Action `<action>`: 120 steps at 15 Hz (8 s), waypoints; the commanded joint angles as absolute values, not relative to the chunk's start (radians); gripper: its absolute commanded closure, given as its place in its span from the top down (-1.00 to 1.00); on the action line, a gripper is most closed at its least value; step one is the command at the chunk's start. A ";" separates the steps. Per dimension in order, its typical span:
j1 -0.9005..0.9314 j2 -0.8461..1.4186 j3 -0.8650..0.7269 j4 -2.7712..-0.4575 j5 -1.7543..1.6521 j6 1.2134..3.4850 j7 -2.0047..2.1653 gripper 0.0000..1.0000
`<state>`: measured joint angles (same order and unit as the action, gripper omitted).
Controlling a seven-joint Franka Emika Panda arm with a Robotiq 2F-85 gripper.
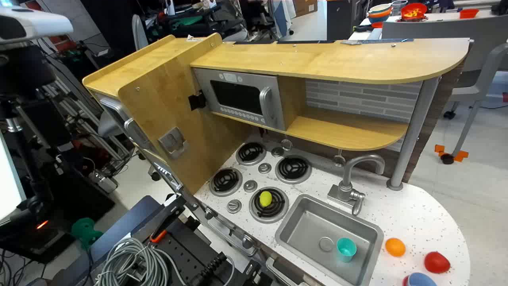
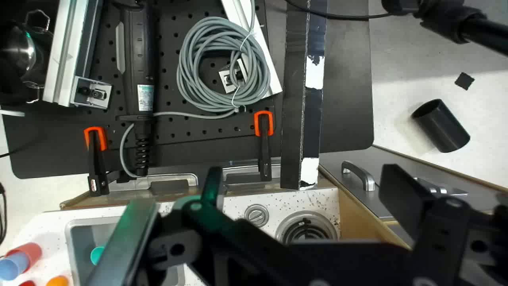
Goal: Take the cup from the sink and place it in the blue cup beside the sink
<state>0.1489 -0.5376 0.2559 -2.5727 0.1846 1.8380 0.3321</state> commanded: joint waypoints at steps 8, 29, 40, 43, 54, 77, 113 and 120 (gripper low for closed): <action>0.154 -0.537 0.251 -2.571 0.182 1.836 0.334 1.00; -0.036 -0.276 -0.028 -2.357 0.082 2.004 0.023 1.00; -0.107 -0.061 -0.110 -2.332 -0.047 2.285 -0.106 1.00; -0.136 -0.006 -0.144 -2.326 -0.029 2.342 -0.187 1.00; -0.172 0.300 -0.142 -2.193 -0.012 2.500 -0.229 1.00; -0.157 0.867 -0.146 -1.815 -0.143 2.560 -0.202 1.00; -0.135 1.160 -0.148 -1.580 -0.153 2.588 -0.153 0.45; -0.144 1.153 -0.147 -1.562 -0.151 2.586 -0.158 -0.43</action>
<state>-0.1460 1.1454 -0.1412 -1.5856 -0.1394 2.5831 -0.1725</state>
